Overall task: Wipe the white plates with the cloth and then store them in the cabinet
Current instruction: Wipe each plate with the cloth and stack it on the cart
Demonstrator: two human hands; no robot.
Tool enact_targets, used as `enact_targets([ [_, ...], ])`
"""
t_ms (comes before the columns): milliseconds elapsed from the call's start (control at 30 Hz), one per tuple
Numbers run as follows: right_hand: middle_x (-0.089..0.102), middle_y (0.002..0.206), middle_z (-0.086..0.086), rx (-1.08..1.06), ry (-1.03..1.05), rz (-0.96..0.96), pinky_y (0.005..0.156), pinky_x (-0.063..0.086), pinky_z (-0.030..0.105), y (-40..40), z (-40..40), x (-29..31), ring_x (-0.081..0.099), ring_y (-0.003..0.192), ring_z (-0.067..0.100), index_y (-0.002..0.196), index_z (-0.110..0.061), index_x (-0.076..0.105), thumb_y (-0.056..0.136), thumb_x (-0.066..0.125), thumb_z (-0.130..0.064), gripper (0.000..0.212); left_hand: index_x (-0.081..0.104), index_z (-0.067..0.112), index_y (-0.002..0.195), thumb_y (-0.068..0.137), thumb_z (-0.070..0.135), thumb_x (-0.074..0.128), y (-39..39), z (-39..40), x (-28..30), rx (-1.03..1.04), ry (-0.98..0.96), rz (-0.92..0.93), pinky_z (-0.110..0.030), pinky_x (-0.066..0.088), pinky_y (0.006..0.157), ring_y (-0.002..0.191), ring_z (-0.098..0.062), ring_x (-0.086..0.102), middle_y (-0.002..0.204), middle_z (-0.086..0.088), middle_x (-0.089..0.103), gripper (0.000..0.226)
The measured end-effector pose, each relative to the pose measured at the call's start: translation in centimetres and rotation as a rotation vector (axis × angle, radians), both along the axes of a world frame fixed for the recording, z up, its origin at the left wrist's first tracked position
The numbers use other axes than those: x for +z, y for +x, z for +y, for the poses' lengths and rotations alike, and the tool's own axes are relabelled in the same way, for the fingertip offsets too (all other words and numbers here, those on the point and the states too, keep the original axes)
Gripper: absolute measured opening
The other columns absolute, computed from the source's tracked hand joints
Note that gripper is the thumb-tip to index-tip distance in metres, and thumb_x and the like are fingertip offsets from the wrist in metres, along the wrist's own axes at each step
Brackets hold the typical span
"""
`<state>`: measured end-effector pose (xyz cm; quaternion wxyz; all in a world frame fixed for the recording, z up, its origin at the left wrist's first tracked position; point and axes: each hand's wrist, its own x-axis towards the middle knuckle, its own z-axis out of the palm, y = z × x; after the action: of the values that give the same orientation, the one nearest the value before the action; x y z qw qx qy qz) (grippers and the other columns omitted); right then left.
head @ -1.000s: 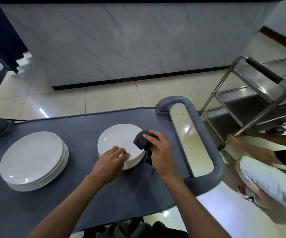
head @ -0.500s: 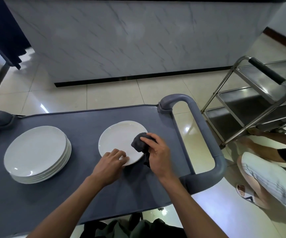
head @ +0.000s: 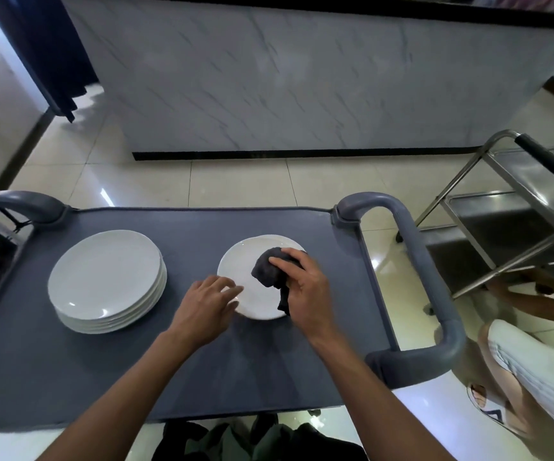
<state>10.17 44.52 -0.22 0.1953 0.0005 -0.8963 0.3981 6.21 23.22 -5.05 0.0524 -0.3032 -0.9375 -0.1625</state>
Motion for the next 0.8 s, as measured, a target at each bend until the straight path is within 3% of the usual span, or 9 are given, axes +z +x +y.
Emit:
enact_targets([
  [67, 0.061, 0.128, 0.008, 0.027, -0.038, -0.01, 0.098, 0.043, 0.016, -0.6, -1.2, 0.4, 0.057, 0.119, 0.021, 0.117, -0.01, 0.073, 0.089, 0.06, 0.009, 0.037, 0.076, 0.017, 0.114, 0.082, 0.012, 0.078, -0.6, -2.0, 0.5, 0.078, 0.031, 0.009, -0.042, 0.053, 0.079, 0.097, -0.032, 0.066, 0.11, -0.003, 0.072, 0.033],
  [233, 0.062, 0.127, 0.011, 0.107, 0.02, 0.039, 0.101, 0.048, 0.031, -2.5, -5.3, 1.1, 0.058, 0.117, 0.026, 0.117, -0.009, 0.073, 0.085, 0.06, 0.017, 0.044, 0.076, 0.012, 0.115, 0.086, 0.007, 0.073, -1.7, -7.5, 1.7, 0.292, 0.082, 0.03, -0.045, 0.054, 0.08, 0.102, -0.035, 0.065, 0.112, -0.008, 0.073, 0.03],
  [467, 0.061, 0.13, 0.008, 0.256, 0.071, 0.058, 0.101, 0.049, 0.032, -5.0, -12.5, 2.3, 0.058, 0.117, 0.024, 0.12, -0.013, 0.072, 0.083, 0.061, 0.016, 0.048, 0.076, 0.012, 0.112, 0.085, 0.011, 0.075, -3.2, -16.6, 2.0, 0.625, 0.186, 0.035, -0.048, 0.053, 0.082, 0.105, -0.036, 0.062, 0.111, -0.009, 0.073, 0.027],
  [633, 0.061, 0.129, 0.01, 0.36, 0.112, 0.02, 0.1, 0.048, 0.031, -6.7, -18.6, 2.7, 0.058, 0.117, 0.026, 0.118, -0.009, 0.073, 0.082, 0.066, 0.012, 0.042, 0.072, 0.008, 0.12, 0.087, 0.017, 0.075, -4.1, -23.1, 0.8, 0.853, 0.261, -0.08, -0.048, 0.048, 0.094, 0.112, -0.037, 0.058, 0.12, -0.015, 0.069, 0.035],
  [733, 0.059, 0.132, 0.008, 0.404, 0.092, -0.058, 0.102, 0.039, 0.015, -8.1, -22.5, 3.5, 0.054, 0.123, 0.024, 0.118, -0.009, 0.072, 0.092, 0.054, -0.014, 0.032, 0.07, 0.009, 0.123, 0.088, 0.025, 0.073, -4.6, -25.5, 0.3, 0.896, 0.279, -0.224, -0.044, 0.045, 0.096, 0.112, -0.036, 0.057, 0.121, -0.016, 0.067, 0.038],
  [800, 0.061, 0.129, 0.013, 0.422, 0.089, -0.055, 0.103, 0.045, 0.027, -8.9, -24.9, 3.4, 0.057, 0.12, 0.03, 0.117, -0.005, 0.072, 0.091, 0.054, -0.01, 0.031, 0.072, 0.012, 0.119, 0.087, 0.028, 0.074, -4.6, -26.3, 0.0, 0.898, 0.324, -0.282, -0.041, 0.047, 0.09, 0.106, -0.034, 0.06, 0.114, -0.015, 0.068, 0.035],
])
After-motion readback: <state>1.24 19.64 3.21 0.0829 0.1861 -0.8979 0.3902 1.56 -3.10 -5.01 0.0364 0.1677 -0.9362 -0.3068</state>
